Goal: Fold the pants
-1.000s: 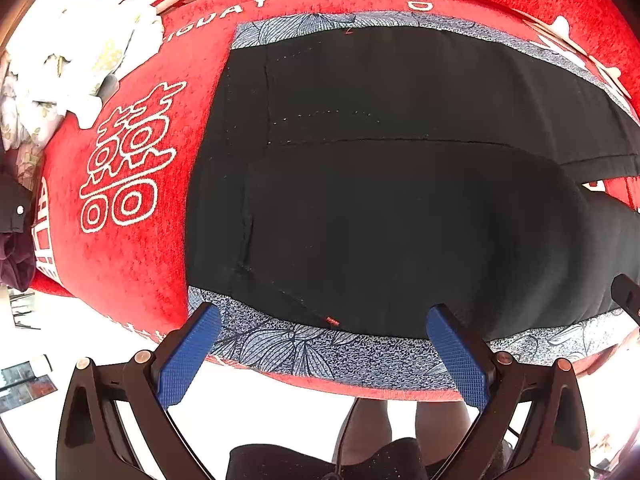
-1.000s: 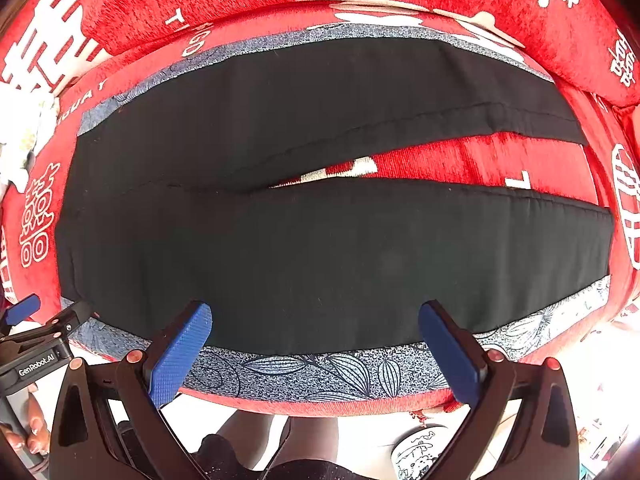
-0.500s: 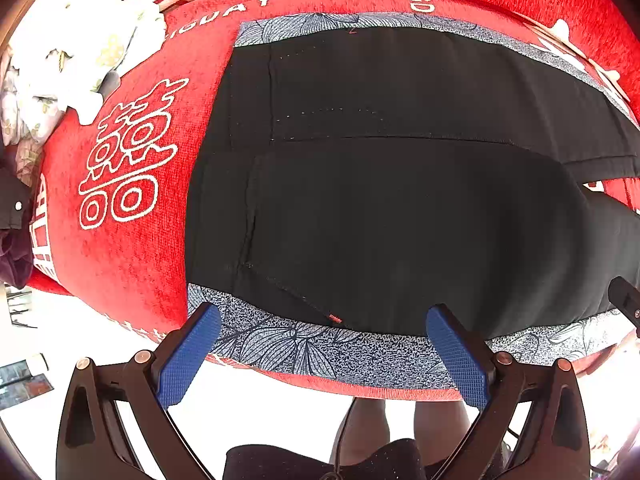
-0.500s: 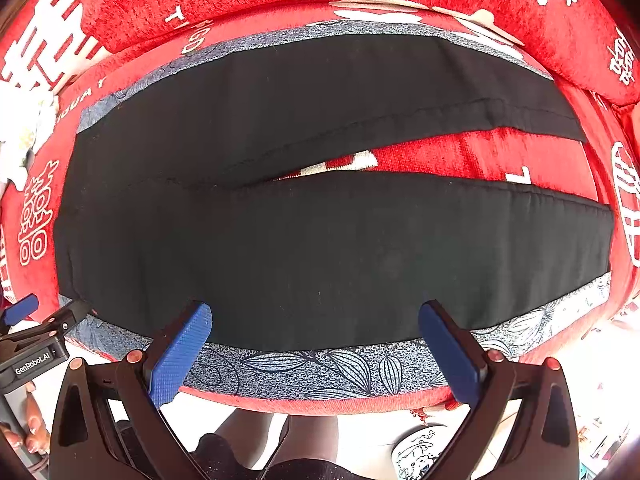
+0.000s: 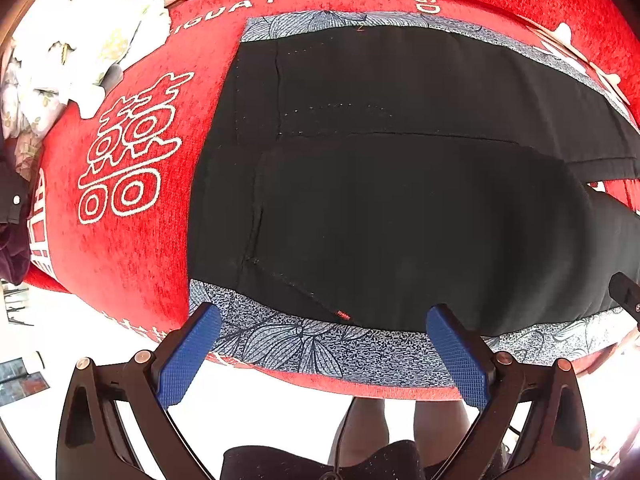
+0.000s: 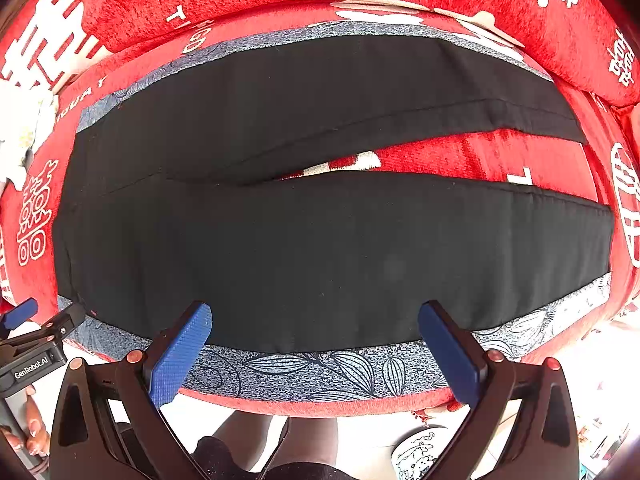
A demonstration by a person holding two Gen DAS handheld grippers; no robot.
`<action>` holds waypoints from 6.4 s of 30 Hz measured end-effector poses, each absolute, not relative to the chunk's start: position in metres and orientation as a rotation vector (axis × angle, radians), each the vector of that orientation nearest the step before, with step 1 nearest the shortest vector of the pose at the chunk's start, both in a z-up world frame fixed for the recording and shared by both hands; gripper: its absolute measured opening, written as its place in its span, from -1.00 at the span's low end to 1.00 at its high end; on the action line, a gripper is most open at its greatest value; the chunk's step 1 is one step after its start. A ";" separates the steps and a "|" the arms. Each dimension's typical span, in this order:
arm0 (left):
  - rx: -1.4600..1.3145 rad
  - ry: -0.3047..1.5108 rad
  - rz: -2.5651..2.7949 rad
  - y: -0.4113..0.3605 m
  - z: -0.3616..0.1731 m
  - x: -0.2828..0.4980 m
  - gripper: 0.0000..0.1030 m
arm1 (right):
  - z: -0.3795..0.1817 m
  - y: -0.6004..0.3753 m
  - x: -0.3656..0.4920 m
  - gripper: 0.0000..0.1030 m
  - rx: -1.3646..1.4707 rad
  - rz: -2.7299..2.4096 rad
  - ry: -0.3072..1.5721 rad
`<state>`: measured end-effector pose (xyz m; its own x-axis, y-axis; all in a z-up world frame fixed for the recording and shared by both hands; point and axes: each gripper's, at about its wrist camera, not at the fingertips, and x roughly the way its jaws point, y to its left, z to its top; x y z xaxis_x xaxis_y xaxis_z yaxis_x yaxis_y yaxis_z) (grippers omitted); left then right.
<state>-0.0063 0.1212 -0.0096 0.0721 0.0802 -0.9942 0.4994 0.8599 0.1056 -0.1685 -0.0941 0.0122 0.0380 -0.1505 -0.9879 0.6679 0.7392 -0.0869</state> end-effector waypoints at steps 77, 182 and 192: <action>-0.282 1.690 -0.492 0.275 -0.074 0.022 -0.61 | -0.102 -0.104 -0.287 0.06 1.624 -0.134 0.886; 0.489 1.305 -0.967 -0.309 0.030 -0.001 0.33 | 0.005 -0.608 -0.312 0.24 1.151 -0.694 0.823; 0.589 1.412 -0.791 -0.207 0.003 -0.023 0.33 | 0.000 -0.500 -0.330 0.31 1.126 -0.634 0.987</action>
